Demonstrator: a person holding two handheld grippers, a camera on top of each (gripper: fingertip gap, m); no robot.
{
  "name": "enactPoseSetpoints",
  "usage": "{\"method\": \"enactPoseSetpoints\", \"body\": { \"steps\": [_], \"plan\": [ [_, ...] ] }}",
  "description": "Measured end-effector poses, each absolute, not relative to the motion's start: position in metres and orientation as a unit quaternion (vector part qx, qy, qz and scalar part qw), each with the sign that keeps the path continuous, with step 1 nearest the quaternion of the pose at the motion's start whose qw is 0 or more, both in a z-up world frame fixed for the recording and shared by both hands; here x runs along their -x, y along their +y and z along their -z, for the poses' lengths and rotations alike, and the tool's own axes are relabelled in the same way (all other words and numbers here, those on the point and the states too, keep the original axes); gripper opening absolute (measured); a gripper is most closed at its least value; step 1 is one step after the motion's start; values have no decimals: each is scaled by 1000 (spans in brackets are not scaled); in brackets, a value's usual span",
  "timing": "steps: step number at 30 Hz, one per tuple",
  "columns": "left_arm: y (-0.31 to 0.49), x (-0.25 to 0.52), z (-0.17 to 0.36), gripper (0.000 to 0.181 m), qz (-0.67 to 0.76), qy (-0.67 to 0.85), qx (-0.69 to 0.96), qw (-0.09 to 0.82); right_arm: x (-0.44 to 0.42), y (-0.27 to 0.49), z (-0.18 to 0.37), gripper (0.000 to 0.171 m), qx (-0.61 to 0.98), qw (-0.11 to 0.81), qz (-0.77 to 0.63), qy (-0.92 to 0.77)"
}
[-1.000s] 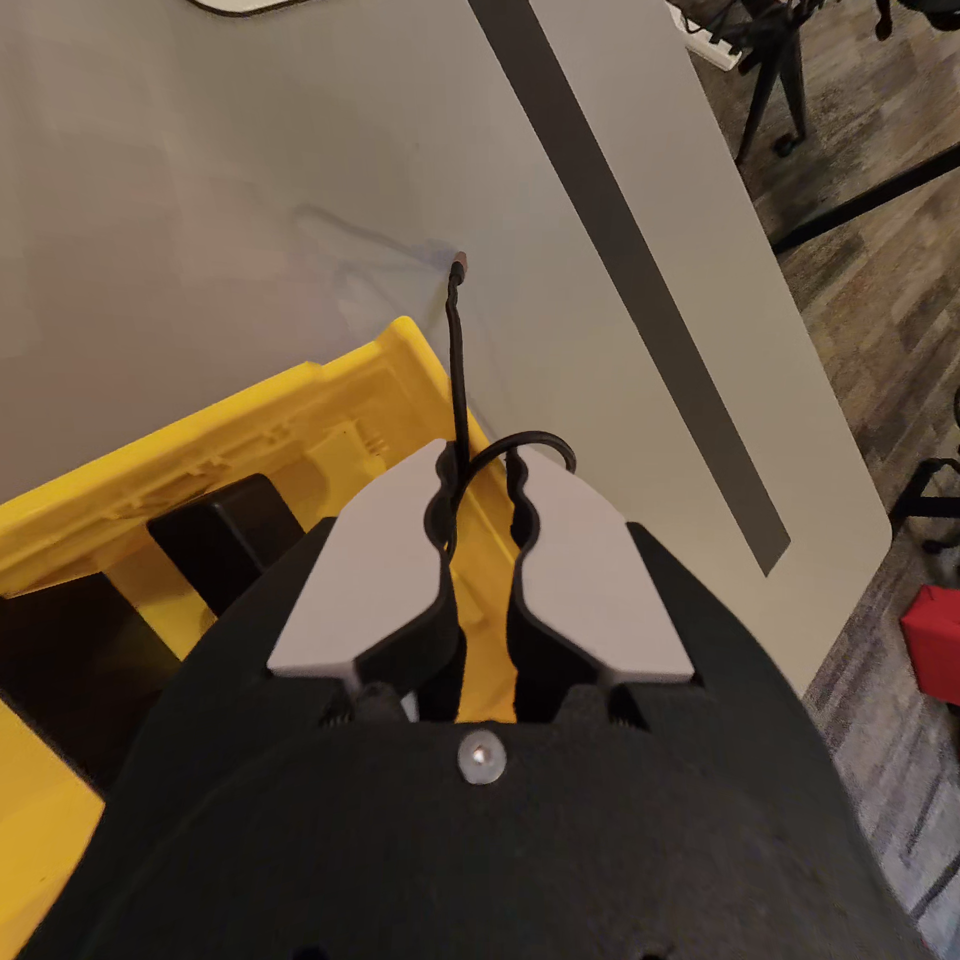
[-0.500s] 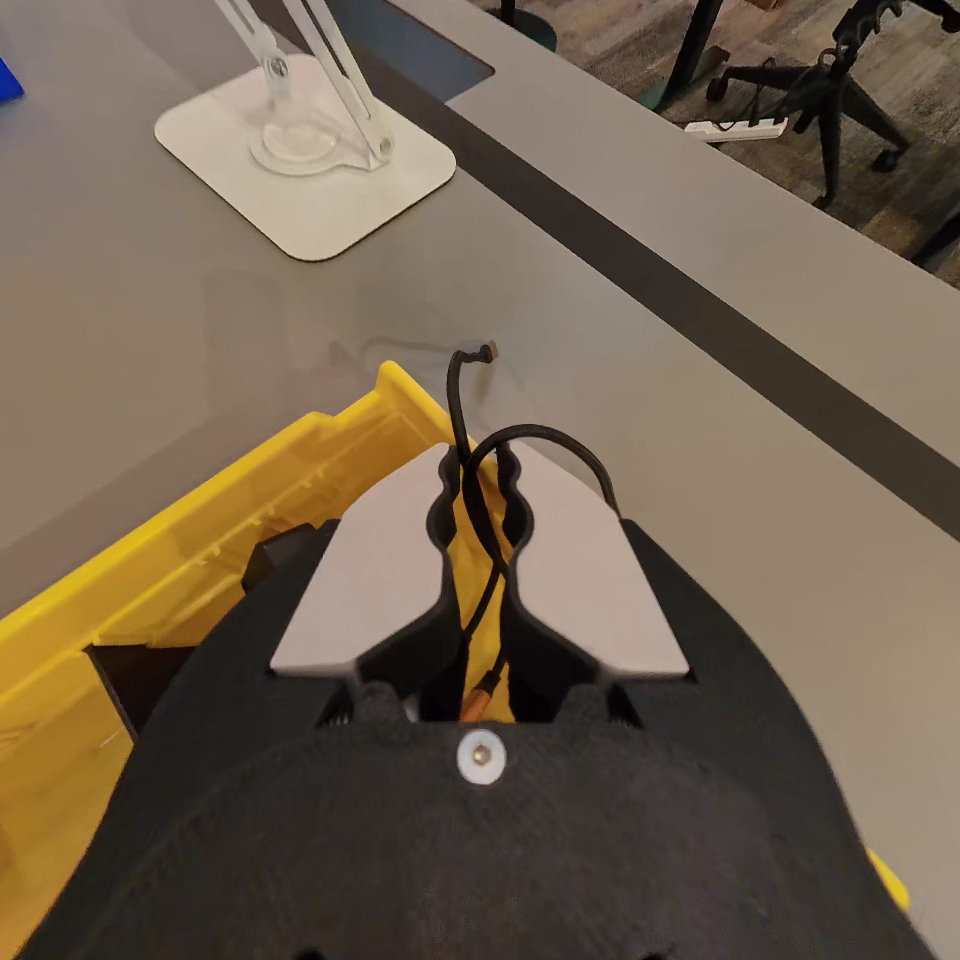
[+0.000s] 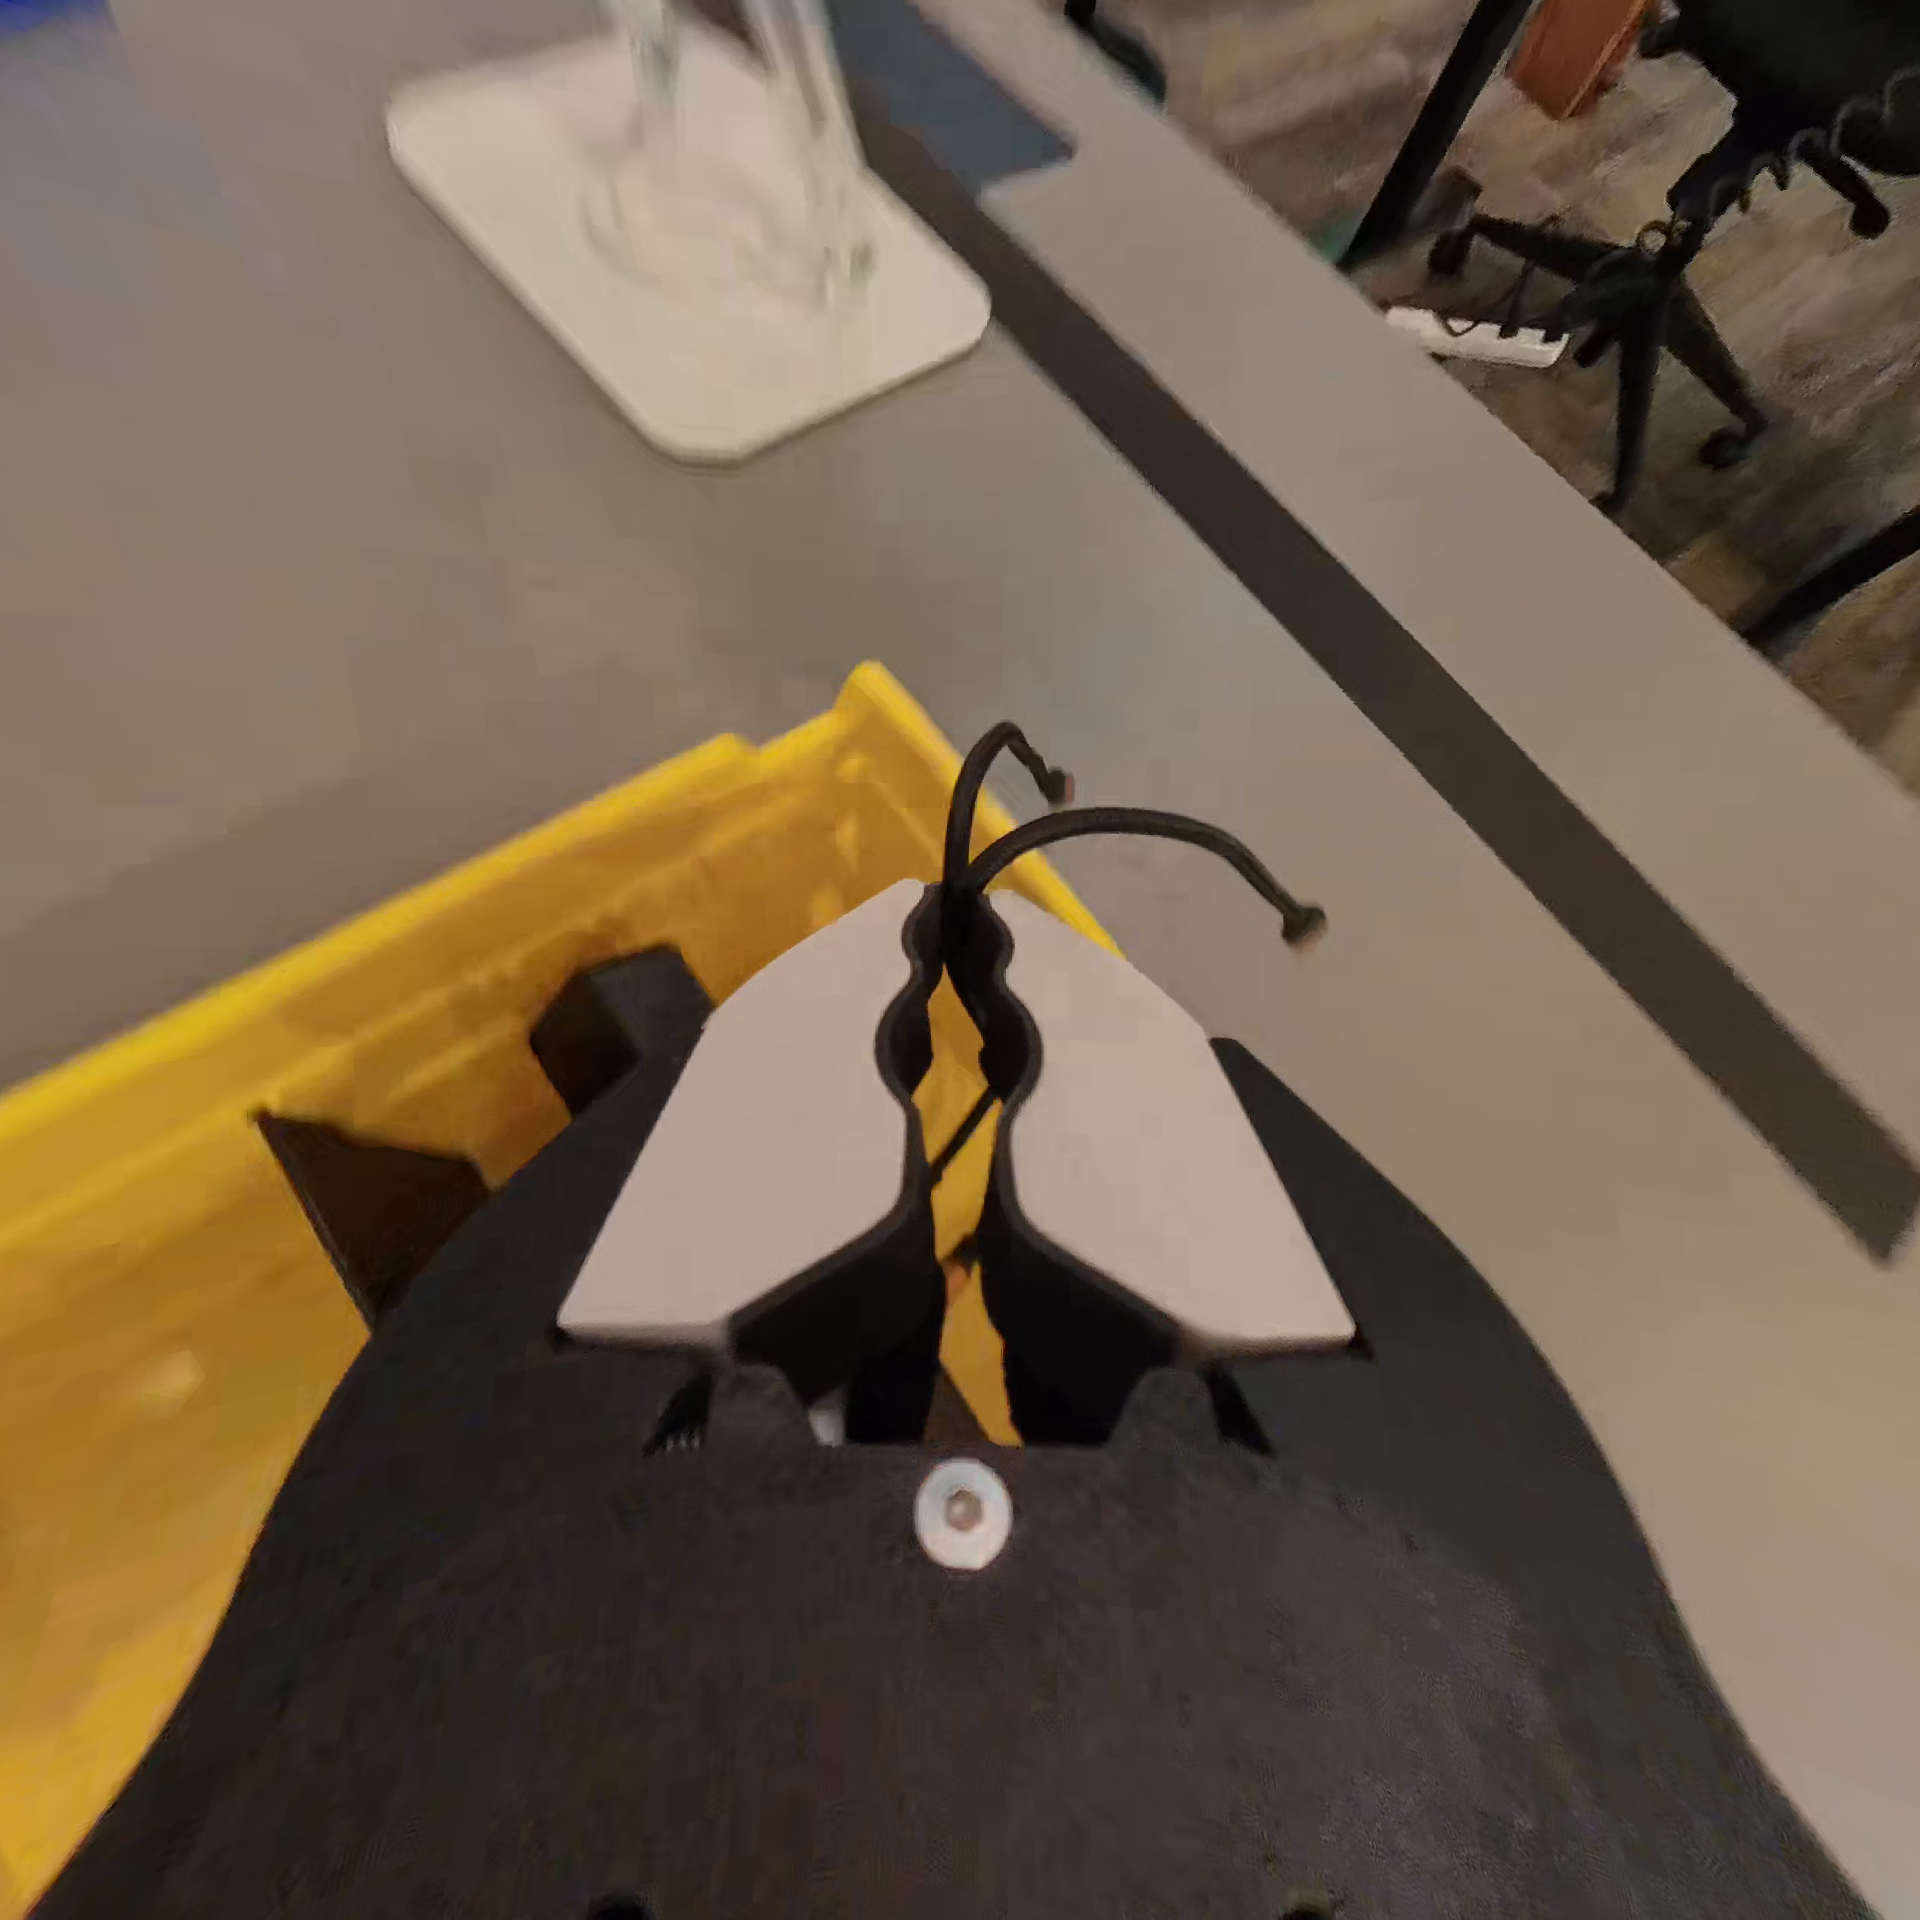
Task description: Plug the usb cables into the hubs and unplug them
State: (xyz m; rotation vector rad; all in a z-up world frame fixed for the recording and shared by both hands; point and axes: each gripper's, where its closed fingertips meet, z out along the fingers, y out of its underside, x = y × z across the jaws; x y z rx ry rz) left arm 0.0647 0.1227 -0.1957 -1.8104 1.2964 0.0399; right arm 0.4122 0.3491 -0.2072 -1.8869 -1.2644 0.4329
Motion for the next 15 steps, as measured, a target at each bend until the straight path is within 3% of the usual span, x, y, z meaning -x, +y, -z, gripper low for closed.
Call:
{"method": "enactPoseSetpoints", "body": {
  "steps": [1, 11, 15],
  "plan": [
    [123, -64, 195, 20, -16, 521, 730, 442, -414, 343, 211, 3, 741, 395, -144, -524],
    [121, -67, 197, 20, -20, 527, 728, 438, -452, 333, 257, 4, 744, 242, 47, -621],
    [121, -67, 195, 20, -20, 527, 727, 440, -455, 332, 271, 4, 755, 187, 57, -626]
  ]
}}
